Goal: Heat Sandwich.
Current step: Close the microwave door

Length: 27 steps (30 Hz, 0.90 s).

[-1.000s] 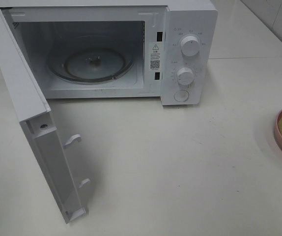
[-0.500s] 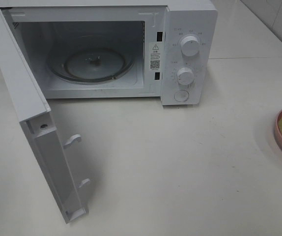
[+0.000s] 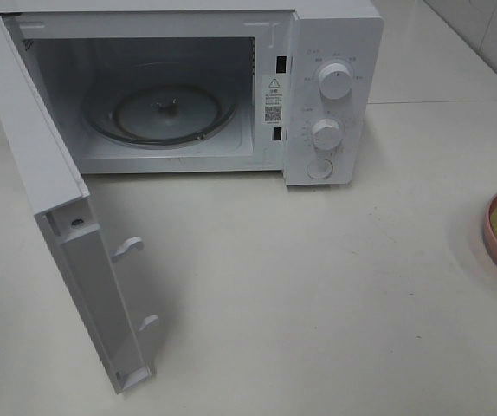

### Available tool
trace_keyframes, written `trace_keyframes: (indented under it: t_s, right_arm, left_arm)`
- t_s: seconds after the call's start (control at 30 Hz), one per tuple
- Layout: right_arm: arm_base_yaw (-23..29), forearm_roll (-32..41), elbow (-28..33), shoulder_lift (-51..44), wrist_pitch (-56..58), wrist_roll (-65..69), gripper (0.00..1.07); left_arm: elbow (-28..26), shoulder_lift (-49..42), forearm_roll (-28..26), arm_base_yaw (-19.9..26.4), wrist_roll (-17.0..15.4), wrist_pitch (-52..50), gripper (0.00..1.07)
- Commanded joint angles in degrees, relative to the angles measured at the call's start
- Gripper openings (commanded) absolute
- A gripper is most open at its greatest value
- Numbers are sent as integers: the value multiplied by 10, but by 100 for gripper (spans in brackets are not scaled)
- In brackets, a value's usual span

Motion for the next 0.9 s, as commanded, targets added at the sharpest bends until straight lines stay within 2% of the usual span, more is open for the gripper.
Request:
trace_keyframes:
  t_s: [0.03, 0.1, 0.17, 0.2, 0.27, 0.33, 0.4, 0.43, 0.57, 0.63, 0.7, 0.73, 0.77, 0.8, 0.83, 0.87, 0.9]
  right_arm:
    - [-3, -4, 2, -15, -3, 5, 66]
    - [-3, -4, 2, -15, -3, 5, 66]
    - [-3, -4, 2, -15, -3, 5, 66]
    - [-3, -4, 2, -15, -3, 5, 66]
    - [-3, -4, 2, -15, -3, 5, 66]
    - [-3, -4, 2, -15, -3, 5, 66]
    - [-3, -4, 2, -15, -3, 5, 66]
    - [-3, -4, 2, -15, -3, 5, 66]
    - [-3, -4, 2, -15, -3, 5, 66]
    - [-3, -4, 2, -15, -3, 5, 66]
    - [-3, -4, 2, -15, -3, 5, 66]
    - [-3, -4, 2, -15, -3, 5, 66]
    - [-3, -4, 2, -15, -3, 5, 66]
    - [-3, -4, 2, -15, -3, 5, 66]
    - [-3, -4, 2, -15, -3, 5, 66]
    - [-3, -4, 2, -15, -3, 5, 66]
    - [-3, -4, 2, -15, -3, 5, 66]
  left_arm:
    - [23, 21, 24, -3, -1, -87, 0]
    - [53, 53, 25, -3, -1, -148, 0]
    - [88, 107, 17, -3, -4, -264, 0]
    - [88, 107, 17, -3, -4, -264, 0]
    - [112, 171, 8, -3, -4, -392, 0]
    - [115, 192, 3, -3, -4, -423, 0]
    - [119, 245, -7, -3, -4, -490, 0]
    - [119, 301, -10, -3, -4, -543, 0]
    - [119, 375, -10, -3, -4, -612, 0]
    - [119, 440, -4, -3, -27, -670, 0]
    - [119, 457, 2, -3, -39, -686, 0]
    - [119, 496, 37, -3, -76, -729, 0]
    - [119, 516, 64, -3, -96, -753, 0]
    - [119, 532, 91, -3, -113, -777, 0]
    - [119, 532, 91, -3, -113, -777, 0]
    - [119, 550, 126, -3, -137, -799, 0]
    - [119, 584, 190, -3, -191, -833, 0]
